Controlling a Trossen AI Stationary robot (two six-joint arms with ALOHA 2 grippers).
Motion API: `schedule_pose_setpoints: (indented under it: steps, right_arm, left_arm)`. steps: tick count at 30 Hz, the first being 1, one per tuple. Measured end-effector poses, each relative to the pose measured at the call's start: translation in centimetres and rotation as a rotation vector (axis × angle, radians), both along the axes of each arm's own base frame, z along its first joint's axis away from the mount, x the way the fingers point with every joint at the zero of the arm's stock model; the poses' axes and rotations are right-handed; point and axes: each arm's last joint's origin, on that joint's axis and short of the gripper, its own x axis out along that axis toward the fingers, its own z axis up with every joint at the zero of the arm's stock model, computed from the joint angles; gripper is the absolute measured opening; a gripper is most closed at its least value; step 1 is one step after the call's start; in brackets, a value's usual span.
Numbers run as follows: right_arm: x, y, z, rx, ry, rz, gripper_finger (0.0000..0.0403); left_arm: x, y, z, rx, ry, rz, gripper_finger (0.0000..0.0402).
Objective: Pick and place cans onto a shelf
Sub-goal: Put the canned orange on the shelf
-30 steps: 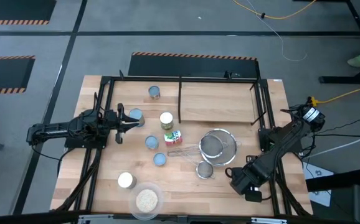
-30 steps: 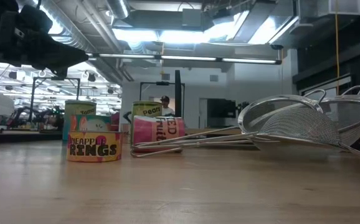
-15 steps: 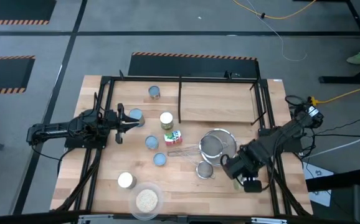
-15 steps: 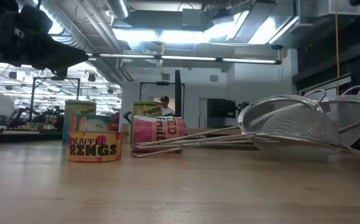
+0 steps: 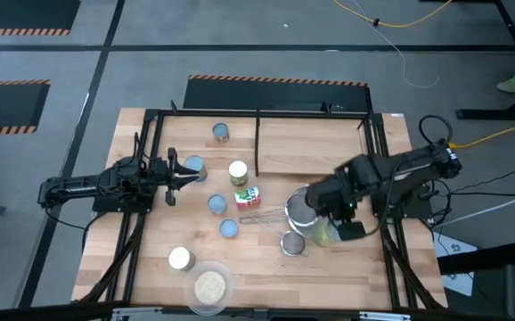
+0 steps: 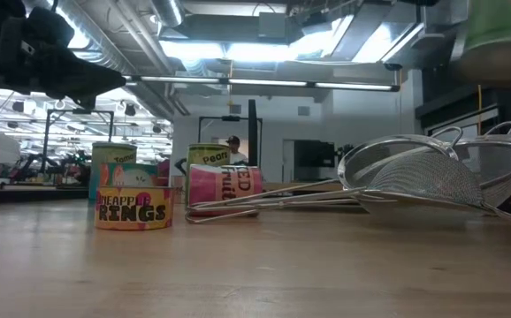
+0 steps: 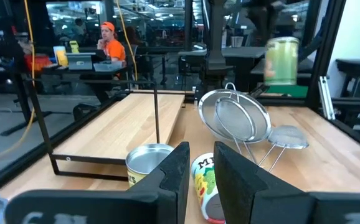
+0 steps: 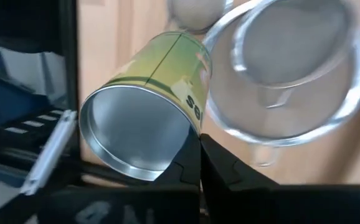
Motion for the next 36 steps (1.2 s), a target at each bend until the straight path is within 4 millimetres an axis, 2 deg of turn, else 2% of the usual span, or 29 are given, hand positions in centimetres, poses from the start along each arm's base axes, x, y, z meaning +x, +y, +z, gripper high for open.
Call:
schedule_pose_setpoints:
  steps: [8, 19, 23, 27, 36]
  right_arm:
    - [-1.0, -5.2, 1.9, -0.120, -0.136, 0.005, 0.0001]
    - [-5.1, -13.9, 4.4, -0.354, -0.234, -0.066, 0.0001]
    - [-6.3, -17.3, 4.3, -0.420, -0.191, -0.130, 0.0000]
    - [-7.4, -20.3, 4.0, -0.458, -0.135, -0.117, 0.0000]
    - [-9.1, -25.9, 2.2, -0.428, -0.013, -0.207, 0.0000]
  left_arm:
    - [0.0, 0.0, 0.0, 0.084, 0.009, 0.005, 0.0066]
    - [0.0, 0.0, 0.0, 0.083, 0.010, 0.006, 0.0066]
    - [0.0, 0.0, 0.0, 0.083, 0.010, 0.006, 0.0066]
    - [0.0, 0.0, 0.0, 0.083, 0.010, 0.005, 0.0066]
    - [0.0, 0.0, 0.0, 0.071, 0.008, 0.004, 0.0066]
